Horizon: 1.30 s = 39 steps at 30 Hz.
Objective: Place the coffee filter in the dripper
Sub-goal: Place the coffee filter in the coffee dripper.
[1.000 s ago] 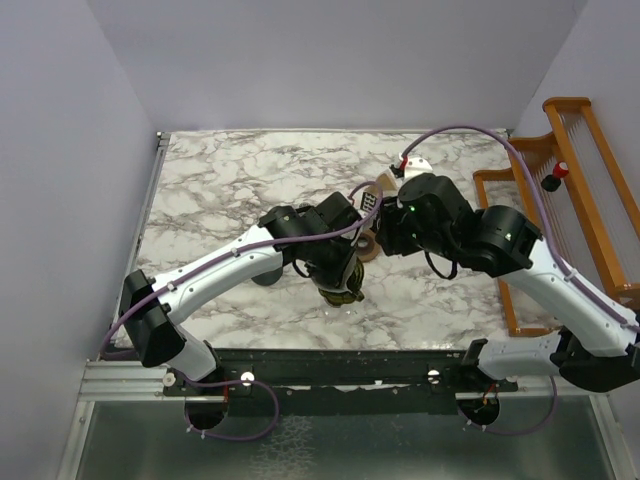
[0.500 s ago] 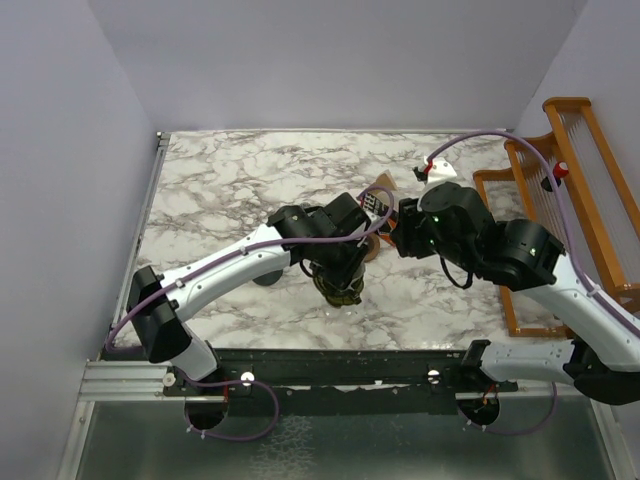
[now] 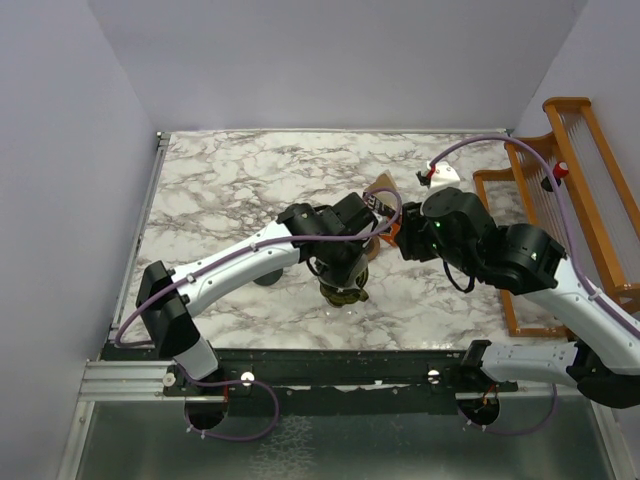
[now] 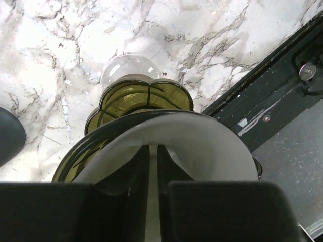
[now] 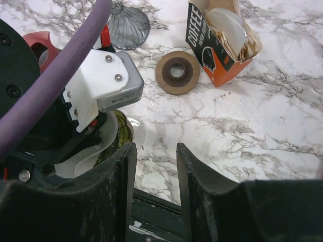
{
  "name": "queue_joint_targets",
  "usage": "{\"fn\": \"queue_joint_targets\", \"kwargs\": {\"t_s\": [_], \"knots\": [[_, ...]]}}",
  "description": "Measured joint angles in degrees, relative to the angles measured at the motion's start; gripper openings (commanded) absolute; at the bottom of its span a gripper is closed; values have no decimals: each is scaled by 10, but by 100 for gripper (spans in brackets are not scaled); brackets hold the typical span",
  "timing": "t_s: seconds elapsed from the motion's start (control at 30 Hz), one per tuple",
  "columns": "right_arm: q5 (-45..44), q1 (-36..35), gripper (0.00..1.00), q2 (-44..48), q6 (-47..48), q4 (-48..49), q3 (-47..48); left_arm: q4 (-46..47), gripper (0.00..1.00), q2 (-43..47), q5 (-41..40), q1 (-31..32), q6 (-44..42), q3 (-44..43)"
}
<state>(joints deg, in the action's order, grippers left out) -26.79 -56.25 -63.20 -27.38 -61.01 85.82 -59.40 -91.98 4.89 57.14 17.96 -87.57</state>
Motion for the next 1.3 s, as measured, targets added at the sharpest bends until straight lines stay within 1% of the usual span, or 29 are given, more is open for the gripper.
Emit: {"fn": "queue_joint_targets", "kwargs": {"t_s": [0.07,0.5,0.63,0.8,0.93,1.03,1.07,1.1,1.2,1.3], "knots": [[0,0,43,1,0,0,-3,-4,0,-5,0,0,-1,-9],[0,0,43,3,0,1,-5,-21,0,-8,-1,0,-9,-65],[0,0,43,3,0,1,-5,-26,0,-7,-3,0,-12,-68],[1,0,43,3,0,2,-5,-30,20,-7,-4,1,-14,-61],[1,0,43,3,-1,4,-5,-34,30,-4,-5,1,-14,-53],[4,0,43,2,-1,9,-5,-34,31,2,-5,1,-14,-53],[5,0,43,1,-1,10,-5,-34,30,5,-5,1,-14,-53],[6,0,43,1,-1,12,-5,-34,26,9,-5,1,-14,-53],[7,0,43,1,0,14,-5,-34,12,18,-5,1,-14,-53],[9,0,43,-1,-1,15,-5,-34,0,21,-5,1,-14,-53]]}}
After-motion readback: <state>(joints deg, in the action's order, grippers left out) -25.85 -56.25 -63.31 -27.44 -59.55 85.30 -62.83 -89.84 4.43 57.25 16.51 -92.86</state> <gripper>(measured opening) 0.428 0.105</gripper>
